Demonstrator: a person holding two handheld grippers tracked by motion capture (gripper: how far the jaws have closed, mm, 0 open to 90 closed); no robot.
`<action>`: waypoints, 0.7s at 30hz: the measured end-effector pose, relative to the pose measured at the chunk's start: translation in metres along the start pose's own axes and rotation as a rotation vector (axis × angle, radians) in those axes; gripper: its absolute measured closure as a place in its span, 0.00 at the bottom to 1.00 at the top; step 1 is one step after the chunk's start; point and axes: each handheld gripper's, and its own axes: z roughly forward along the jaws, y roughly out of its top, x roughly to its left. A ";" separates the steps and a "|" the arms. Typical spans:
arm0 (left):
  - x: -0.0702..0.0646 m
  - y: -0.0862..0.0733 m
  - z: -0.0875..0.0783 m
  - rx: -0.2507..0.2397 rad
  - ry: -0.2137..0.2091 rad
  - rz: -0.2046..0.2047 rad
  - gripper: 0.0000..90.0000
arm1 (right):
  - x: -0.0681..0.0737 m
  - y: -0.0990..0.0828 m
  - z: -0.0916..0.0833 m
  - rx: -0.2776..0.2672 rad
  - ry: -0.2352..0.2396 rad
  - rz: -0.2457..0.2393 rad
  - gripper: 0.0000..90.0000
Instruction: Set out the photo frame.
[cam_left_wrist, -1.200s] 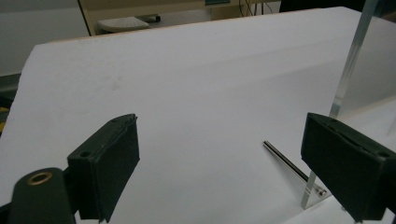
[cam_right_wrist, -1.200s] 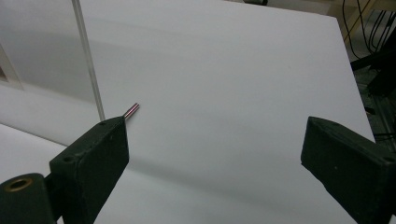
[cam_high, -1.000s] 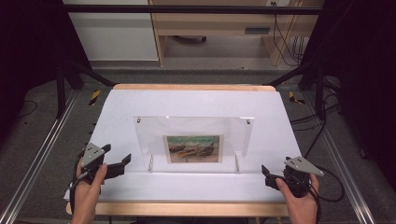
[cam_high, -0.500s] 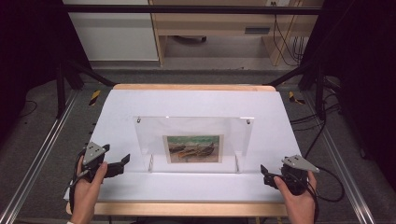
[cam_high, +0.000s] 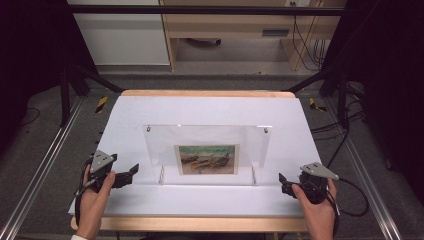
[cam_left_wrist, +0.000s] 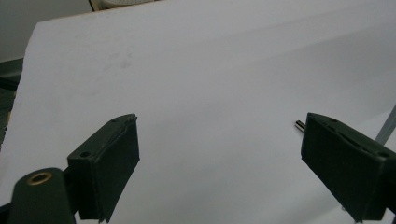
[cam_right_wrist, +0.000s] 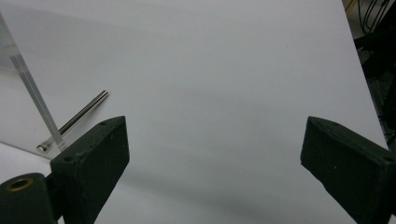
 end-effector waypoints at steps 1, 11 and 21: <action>0.000 0.000 0.001 0.003 -0.001 -0.002 0.12 | 0.001 0.000 0.002 0.003 0.000 0.004 0.09; 0.005 0.003 0.022 0.045 -0.014 -0.006 0.12 | -0.002 0.006 0.017 0.018 -0.010 0.017 0.10; 0.011 0.004 0.035 0.069 -0.022 0.001 0.12 | -0.007 0.013 0.034 0.032 -0.022 0.029 0.10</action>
